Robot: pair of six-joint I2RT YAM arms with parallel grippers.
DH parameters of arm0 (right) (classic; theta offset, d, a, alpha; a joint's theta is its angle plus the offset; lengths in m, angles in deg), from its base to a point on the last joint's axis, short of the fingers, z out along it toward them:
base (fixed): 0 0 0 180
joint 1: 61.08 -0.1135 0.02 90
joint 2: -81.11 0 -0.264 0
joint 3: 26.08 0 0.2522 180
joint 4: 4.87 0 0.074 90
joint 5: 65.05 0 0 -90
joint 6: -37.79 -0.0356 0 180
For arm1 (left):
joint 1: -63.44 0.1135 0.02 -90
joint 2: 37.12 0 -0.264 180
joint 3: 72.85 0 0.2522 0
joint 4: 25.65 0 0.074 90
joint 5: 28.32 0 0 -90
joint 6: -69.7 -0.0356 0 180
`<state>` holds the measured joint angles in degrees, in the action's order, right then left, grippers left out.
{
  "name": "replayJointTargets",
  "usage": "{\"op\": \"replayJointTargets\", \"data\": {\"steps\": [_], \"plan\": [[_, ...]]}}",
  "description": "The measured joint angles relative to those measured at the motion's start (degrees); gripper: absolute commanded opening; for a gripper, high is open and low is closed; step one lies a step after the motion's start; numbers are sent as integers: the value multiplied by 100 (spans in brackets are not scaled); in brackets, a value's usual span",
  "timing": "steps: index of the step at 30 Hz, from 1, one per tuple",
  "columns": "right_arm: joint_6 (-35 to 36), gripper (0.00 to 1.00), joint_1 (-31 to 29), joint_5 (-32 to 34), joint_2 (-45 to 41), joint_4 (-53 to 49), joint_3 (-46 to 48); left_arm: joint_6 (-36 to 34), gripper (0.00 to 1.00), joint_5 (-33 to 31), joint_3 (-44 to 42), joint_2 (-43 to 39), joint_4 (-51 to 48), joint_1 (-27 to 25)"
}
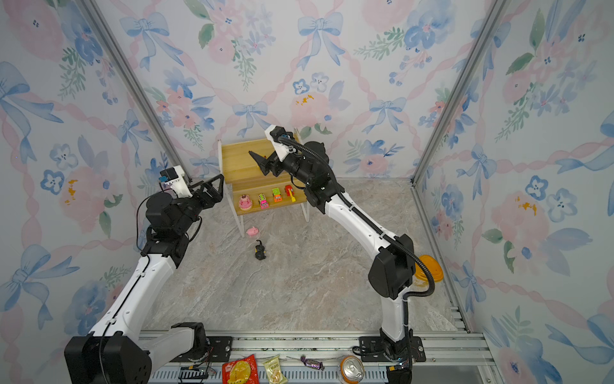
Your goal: Place and organize the plastic toys onto the shelf
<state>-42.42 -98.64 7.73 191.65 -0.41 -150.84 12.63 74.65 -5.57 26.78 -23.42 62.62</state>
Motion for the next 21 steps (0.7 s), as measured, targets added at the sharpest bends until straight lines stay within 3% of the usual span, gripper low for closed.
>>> {"op": "replayJointTargets", "data": {"steps": [6, 11, 17, 21], "plan": [[-186, 95, -7, 219, -831, 221, 861, -501, 98, -739, 407, -81, -459, -516], [-501, 93, -4, 793, -1930, 315, 2159, -1128, 98, -1786, 979, 28, -946, -1434], [-892, 92, 2, 1388, -3150, 107, 3475, -1858, 98, -3180, 2044, 885, -1401, -2317], [-1099, 92, 48, 1707, -3845, -240, 4111, -2149, 98, -3891, 2527, 1510, -1709, -2476]]}}
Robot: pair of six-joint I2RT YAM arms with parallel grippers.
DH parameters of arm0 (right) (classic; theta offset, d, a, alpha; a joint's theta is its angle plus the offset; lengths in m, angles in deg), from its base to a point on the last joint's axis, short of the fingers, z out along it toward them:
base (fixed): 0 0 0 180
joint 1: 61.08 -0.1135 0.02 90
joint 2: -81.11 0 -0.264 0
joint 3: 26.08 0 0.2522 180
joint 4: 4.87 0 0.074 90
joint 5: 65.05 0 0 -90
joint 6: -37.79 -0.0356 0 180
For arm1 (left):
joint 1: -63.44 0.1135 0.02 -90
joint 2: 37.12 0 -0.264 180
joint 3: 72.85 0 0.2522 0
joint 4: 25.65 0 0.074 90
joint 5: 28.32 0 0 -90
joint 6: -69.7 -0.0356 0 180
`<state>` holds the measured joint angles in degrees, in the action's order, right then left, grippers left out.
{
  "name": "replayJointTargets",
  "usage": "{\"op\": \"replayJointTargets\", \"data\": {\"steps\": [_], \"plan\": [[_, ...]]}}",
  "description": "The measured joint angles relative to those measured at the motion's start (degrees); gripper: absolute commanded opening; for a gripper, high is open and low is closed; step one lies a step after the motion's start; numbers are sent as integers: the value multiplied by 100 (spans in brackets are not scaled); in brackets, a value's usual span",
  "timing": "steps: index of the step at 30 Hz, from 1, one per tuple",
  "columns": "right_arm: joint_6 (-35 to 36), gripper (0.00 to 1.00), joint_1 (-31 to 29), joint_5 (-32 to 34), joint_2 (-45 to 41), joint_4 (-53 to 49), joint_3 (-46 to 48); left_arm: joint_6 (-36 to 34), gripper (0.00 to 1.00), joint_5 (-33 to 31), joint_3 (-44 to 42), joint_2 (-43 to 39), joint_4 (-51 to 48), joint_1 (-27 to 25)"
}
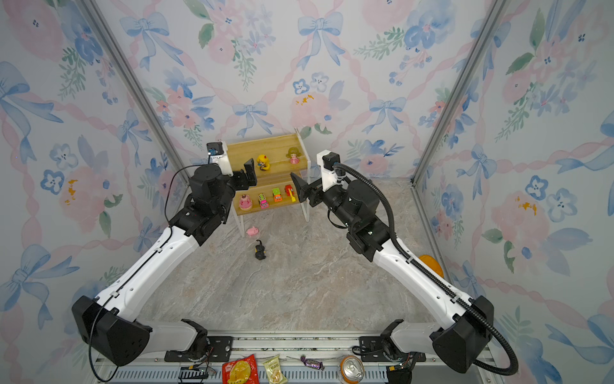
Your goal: Place and organize the plastic toys onto the shelf
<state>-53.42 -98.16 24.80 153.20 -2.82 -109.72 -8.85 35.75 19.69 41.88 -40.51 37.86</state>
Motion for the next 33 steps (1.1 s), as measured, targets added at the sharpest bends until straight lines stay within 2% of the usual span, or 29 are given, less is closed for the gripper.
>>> {"op": "replayJointTargets", "data": {"steps": [5, 14, 23, 33], "plan": [[-179, 92, 142, 195, -730, -365, 621, -240, 98, -555, 197, 323, -245, -7], [-293, 92, 538, 234, -1547, -675, 1176, -398, 98, -911, 374, 551, -413, -37], [-437, 92, 859, 142, -1773, -715, 1429, -424, 98, -1287, 669, 850, -525, -297], [-588, 92, 935, 55, -1790, -719, 1556, -396, 98, -1521, 914, 1034, -632, -374]]}}
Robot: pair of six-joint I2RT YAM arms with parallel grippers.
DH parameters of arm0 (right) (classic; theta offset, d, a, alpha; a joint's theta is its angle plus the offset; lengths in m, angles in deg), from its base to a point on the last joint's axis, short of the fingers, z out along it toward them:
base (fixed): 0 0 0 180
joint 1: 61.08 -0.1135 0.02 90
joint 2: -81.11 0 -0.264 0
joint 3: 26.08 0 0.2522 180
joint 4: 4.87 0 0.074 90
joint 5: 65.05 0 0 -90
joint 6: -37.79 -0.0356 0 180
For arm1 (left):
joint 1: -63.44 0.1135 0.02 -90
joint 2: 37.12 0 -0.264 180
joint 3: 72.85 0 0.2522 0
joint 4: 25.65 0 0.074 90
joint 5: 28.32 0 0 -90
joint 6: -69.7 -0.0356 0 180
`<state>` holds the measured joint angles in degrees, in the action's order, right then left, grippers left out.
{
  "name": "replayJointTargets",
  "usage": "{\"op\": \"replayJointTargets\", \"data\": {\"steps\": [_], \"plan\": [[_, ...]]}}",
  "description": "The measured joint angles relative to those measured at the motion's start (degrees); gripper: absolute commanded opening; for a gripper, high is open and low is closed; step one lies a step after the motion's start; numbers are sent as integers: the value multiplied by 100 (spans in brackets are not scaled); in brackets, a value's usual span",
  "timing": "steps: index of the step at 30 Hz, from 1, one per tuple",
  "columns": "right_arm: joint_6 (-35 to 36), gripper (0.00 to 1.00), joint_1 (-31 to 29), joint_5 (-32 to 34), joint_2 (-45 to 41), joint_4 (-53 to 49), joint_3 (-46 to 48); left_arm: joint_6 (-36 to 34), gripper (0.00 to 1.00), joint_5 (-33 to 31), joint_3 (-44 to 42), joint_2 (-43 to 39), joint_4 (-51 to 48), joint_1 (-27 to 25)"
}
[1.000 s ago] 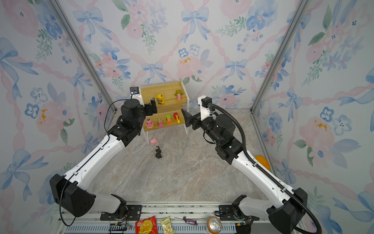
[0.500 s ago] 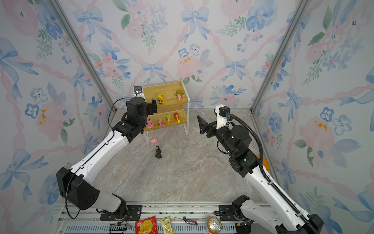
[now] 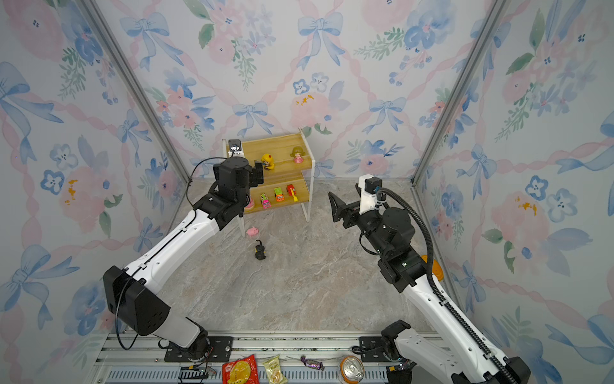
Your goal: Place and organize the plastic toys onto the shelf
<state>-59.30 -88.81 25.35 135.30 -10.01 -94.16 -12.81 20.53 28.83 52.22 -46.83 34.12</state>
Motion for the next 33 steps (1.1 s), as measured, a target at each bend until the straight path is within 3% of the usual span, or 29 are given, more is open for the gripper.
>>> {"op": "replayJointTargets", "data": {"steps": [33], "plan": [[-190, 92, 116, -232, 17, 11, 177, 22, 98, 42, 645, 350, -439, -280]]}}
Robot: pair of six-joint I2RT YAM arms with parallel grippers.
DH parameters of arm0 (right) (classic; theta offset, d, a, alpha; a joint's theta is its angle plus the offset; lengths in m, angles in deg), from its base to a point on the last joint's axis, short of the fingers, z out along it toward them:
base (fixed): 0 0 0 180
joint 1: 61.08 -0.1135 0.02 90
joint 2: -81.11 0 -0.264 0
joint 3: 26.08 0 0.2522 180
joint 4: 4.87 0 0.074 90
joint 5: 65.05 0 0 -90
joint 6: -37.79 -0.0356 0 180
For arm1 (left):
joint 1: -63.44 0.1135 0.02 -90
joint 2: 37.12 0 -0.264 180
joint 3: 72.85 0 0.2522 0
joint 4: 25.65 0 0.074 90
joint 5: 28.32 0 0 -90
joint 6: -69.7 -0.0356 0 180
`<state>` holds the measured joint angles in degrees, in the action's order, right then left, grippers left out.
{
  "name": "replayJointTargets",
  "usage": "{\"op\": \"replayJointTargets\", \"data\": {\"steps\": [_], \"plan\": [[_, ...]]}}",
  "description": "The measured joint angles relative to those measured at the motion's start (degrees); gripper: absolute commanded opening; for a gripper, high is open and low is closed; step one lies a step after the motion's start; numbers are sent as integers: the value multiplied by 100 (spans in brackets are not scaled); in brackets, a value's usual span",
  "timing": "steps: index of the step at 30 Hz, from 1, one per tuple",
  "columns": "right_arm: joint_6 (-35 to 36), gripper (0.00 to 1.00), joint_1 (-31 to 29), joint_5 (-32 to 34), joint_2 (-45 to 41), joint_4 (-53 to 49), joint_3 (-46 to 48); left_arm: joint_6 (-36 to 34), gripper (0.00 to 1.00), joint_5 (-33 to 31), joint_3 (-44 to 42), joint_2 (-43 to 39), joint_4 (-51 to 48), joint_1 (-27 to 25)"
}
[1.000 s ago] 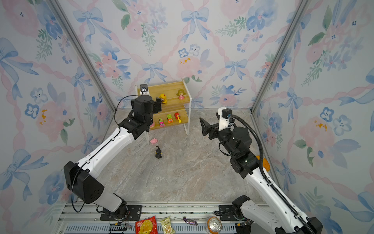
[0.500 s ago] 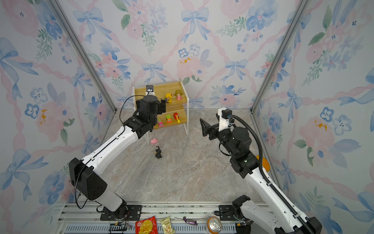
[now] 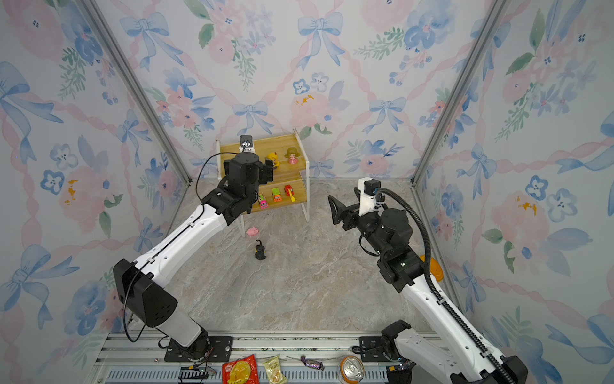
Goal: Place and organize the plastic toys onto the shelf
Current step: 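Lower the right gripper to the black figure while the left withdraws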
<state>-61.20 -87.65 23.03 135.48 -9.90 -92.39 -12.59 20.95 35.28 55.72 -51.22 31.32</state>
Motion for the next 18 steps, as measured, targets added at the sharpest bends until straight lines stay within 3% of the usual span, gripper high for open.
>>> {"op": "replayJointTargets", "data": {"steps": [10, 18], "plan": [[98, 91, -588, 155, 201, -109, -2, 7, 98, 70, -321, -1069, -313, 7], [142, 88, -2199, 874, 782, 297, 503, 382, 98, 407, -1729, -2662, -376, 22]]}}
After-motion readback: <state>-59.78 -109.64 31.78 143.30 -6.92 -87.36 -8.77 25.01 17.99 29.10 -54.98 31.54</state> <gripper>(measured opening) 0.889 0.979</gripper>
